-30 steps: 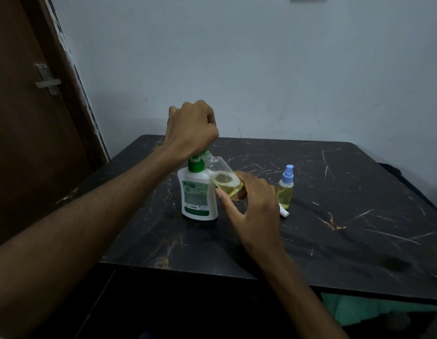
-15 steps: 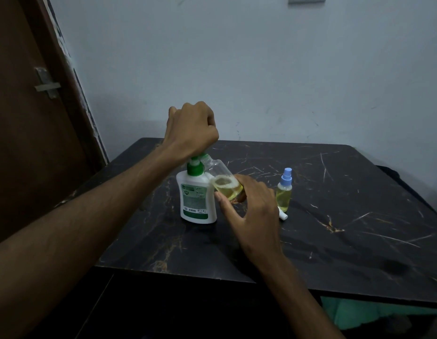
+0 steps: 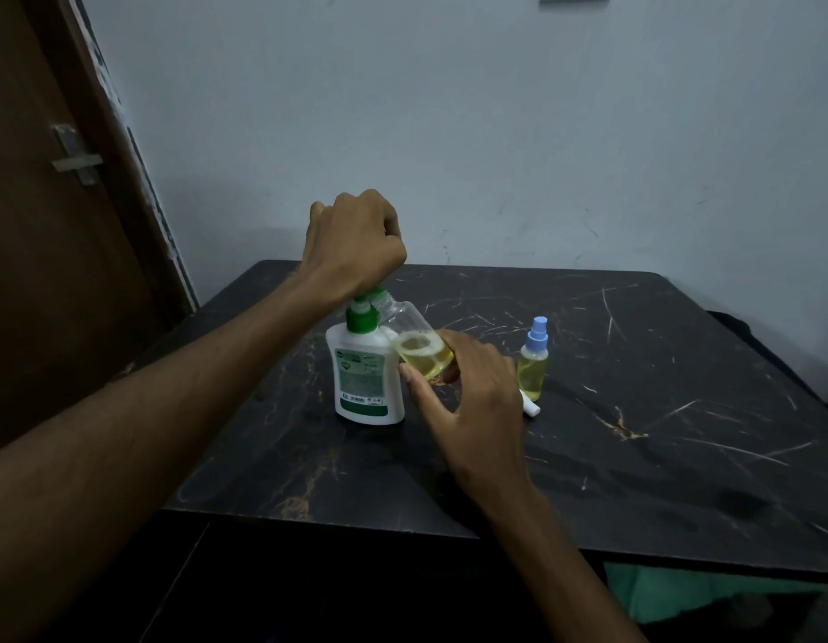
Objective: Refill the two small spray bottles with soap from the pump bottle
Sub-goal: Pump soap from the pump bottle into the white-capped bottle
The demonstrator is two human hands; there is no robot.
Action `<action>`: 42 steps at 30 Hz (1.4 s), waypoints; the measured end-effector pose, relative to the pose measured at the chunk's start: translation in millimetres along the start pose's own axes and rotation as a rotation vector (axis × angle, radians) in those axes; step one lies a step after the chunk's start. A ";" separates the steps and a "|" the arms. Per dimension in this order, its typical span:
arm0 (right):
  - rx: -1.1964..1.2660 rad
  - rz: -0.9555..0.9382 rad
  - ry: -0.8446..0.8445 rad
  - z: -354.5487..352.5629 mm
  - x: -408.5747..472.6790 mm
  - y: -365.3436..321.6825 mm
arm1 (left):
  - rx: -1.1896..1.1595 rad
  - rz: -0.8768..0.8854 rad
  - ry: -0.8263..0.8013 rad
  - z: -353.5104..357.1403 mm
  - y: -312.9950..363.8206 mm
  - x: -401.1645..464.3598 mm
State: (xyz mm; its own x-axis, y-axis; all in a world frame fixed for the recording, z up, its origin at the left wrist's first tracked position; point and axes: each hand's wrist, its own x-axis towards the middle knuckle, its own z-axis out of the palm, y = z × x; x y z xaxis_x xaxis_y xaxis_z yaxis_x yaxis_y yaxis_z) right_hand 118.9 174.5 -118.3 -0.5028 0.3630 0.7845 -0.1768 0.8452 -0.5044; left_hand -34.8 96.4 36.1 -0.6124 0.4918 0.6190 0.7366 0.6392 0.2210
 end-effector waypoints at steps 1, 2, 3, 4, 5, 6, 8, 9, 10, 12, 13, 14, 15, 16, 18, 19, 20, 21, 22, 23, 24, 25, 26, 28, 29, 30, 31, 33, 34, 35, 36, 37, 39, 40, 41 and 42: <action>-0.006 -0.002 0.000 0.3 0.2 -0.2 | -0.008 -0.007 -0.004 0.9 -1.2 -1.1; -0.009 -0.005 -0.001 0.2 0.3 -0.5 | -0.015 -0.014 -0.006 1.7 -2.0 -2.2; -0.009 -0.008 0.001 0.3 0.4 -0.6 | -0.017 -0.017 -0.006 2.1 -2.3 -3.2; -0.007 -0.012 0.003 0.2 0.4 -0.7 | -0.014 -0.015 -0.002 1.8 -2.0 -3.5; -0.006 -0.014 0.004 0.1 0.3 -0.7 | -0.010 -0.010 0.003 1.2 -1.5 -3.0; -0.006 -0.014 0.005 0.0 0.3 -0.5 | -0.006 -0.005 0.006 0.3 -0.3 -2.5; -0.004 -0.015 0.008 0.2 0.1 -0.1 | 0.000 0.001 0.015 -1.6 1.5 -1.5; -0.005 -0.016 0.010 0.4 0.0 0.0 | 0.002 0.001 0.019 -2.0 1.8 -1.0; -0.008 -0.017 0.010 0.7 0.1 0.1 | -0.001 -0.003 0.021 -1.7 1.4 -0.9; -0.014 -0.020 0.006 0.8 0.2 -0.1 | -0.010 -0.015 0.017 -0.2 0.0 -2.1; -0.016 -0.020 0.003 0.8 0.0 -0.1 | -0.014 -0.017 0.015 0.6 -0.4 -3.3; -0.016 -0.019 0.002 0.6 -0.2 -0.2 | -0.015 -0.016 0.017 1.2 -0.4 -4.0; -0.013 -0.018 0.002 0.4 -0.2 -0.2 | -0.013 -0.012 0.019 1.2 -0.2 -4.0; -0.010 -0.018 0.004 0.3 -0.1 -0.1 | -0.006 -0.007 0.022 0.7 0.9 -3.9; -0.007 -0.020 0.010 0.4 -0.3 0.6 | 0.006 0.000 0.026 -1.6 2.2 -2.8; -0.007 -0.019 0.012 0.7 -0.5 0.9 | 0.008 0.002 0.029 -2.7 2.5 -2.0; -0.007 -0.018 0.013 0.9 -0.7 1.0 | 0.007 0.001 0.031 -3.3 2.2 -1.1; -0.007 -0.019 0.013 1.2 -0.7 1.0 | 0.006 -0.002 0.031 -3.4 2.0 -1.1; -0.008 -0.020 0.014 1.4 -0.6 0.8 | 0.006 -0.004 0.031 -2.8 1.9 -1.6; -0.010 -0.022 0.015 1.5 -0.6 0.7 | 0.005 -0.002 0.032 -1.9 1.9 -2.5; -0.013 -0.024 0.014 1.5 -0.5 0.5 | 0.005 0.001 0.031 -0.7 2.1 -3.6; -0.015 -0.024 0.011 1.3 -0.4 0.6 | 0.004 0.002 0.028 0.1 2.1 -4.4; -0.014 -0.022 0.006 1.1 -0.4 0.7 | 0.005 0.003 0.025 0.6 2.3 -4.5; -0.008 -0.018 0.003 0.6 -0.8 0.8 | 0.005 0.005 0.018 -0.4 2.5 -3.4; -0.005 -0.018 0.007 0.5 -1.1 0.9 | 0.002 0.005 0.015 -1.6 2.5 -2.7; -0.004 -0.019 0.011 0.6 -1.5 0.6 | -0.002 0.004 0.014 -2.6 2.4 -2.0; -0.006 -0.020 0.014 0.9 -1.4 0.4 | -0.002 0.003 0.014 -3.4 2.4 -1.5; -0.015 -0.028 0.015 1.4 -0.9 0.4 | -0.005 0.000 0.014 -3.1 1.9 -2.3; -0.018 -0.032 0.017 1.7 -0.5 0.5 | -0.010 -0.002 0.011 -2.2 1.7 -3.2; -0.019 -0.033 0.018 1.7 -0.3 0.7 | -0.017 -0.003 0.008 -1.5 1.5 -4.4; -0.018 -0.031 0.016 1.7 -0.3 0.8 | -0.022 -0.005 0.003 -0.7 1.2 -5.3; -0.017 -0.030 0.016 1.5 -0.3 0.7 | -0.024 -0.006 -0.001 -0.5 1.1 -5.9; -0.016 -0.027 0.014 1.1 -0.6 0.3 | -0.019 -0.005 -0.003 -1.5 1.6 -5.2; -0.013 -0.026 0.012 1.0 -0.6 0.2 | -0.015 -0.002 0.001 -2.4 1.8 -4.5; -0.009 -0.025 0.010 0.9 -0.8 0.3 | -0.011 0.002 0.009 -3.3 2.0 -3.6; -0.006 -0.024 0.009 0.9 -0.8 0.5 | -0.008 0.008 0.019 -3.6 2.1 -2.7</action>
State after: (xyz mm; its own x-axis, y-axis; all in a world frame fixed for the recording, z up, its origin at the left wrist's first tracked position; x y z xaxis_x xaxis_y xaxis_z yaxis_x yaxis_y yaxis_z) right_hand 118.4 174.3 -119.5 -0.4906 0.3464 0.7996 -0.1832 0.8560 -0.4833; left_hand -30.6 94.3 37.5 -0.6012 0.4856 0.6346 0.7436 0.6308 0.2218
